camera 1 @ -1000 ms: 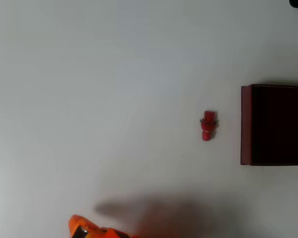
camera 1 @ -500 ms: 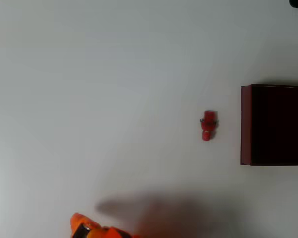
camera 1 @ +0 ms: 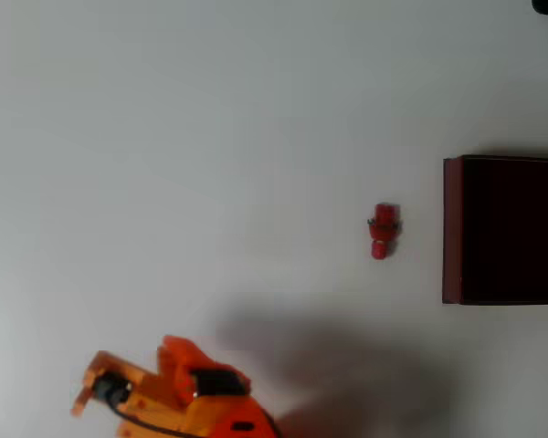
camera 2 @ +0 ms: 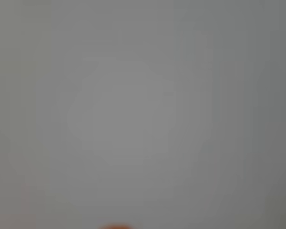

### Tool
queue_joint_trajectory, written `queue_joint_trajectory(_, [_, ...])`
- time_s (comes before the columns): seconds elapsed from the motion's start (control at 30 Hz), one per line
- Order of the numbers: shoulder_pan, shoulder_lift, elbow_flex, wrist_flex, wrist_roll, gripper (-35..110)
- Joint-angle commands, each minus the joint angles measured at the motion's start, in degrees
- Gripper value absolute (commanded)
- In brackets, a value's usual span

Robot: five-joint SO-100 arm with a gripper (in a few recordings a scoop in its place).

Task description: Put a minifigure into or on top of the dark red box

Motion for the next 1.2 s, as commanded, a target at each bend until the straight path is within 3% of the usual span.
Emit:
queue_joint_trajectory(0.0, [9.0,-4.6,-8.1,5.1,7.4,6])
queue_joint_trajectory(0.4, [31.4,-40.1,-27.9,8.2,15.1,13])
queue_joint_trajectory(0.67, [44.0,-49.9,-33.5,9.8,15.8,19])
queue_joint_trajectory(1.17, [50.5,-78.9,-47.5,3.5,17.6,21])
